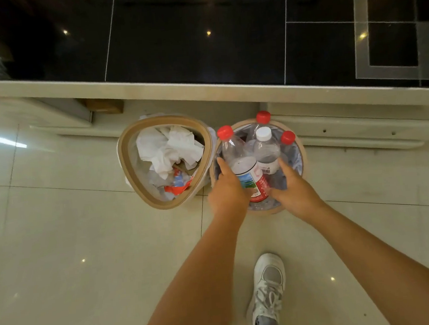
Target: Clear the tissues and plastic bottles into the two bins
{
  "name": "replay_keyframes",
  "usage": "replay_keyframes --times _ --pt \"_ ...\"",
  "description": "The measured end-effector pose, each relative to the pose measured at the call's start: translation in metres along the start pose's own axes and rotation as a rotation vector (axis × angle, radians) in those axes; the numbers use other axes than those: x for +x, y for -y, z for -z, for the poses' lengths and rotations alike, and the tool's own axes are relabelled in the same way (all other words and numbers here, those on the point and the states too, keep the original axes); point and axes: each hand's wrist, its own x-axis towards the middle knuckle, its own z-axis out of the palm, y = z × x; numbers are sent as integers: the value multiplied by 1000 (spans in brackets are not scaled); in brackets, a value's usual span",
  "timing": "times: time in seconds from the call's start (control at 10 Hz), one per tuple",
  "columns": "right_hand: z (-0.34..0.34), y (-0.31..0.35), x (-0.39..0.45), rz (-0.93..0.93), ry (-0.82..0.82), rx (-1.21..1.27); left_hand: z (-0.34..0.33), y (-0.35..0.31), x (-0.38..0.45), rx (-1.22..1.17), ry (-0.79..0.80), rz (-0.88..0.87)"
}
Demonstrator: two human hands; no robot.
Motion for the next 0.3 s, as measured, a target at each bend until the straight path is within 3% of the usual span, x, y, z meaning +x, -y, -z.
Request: replay_keyframes --times 0.2,0.3 --pt "5 1 -35 12 -55 -35 6 20 -34 -109 13 -89" --pt "14 12 -60 35 -144 -138 27 22 -66 -114 -81 -236"
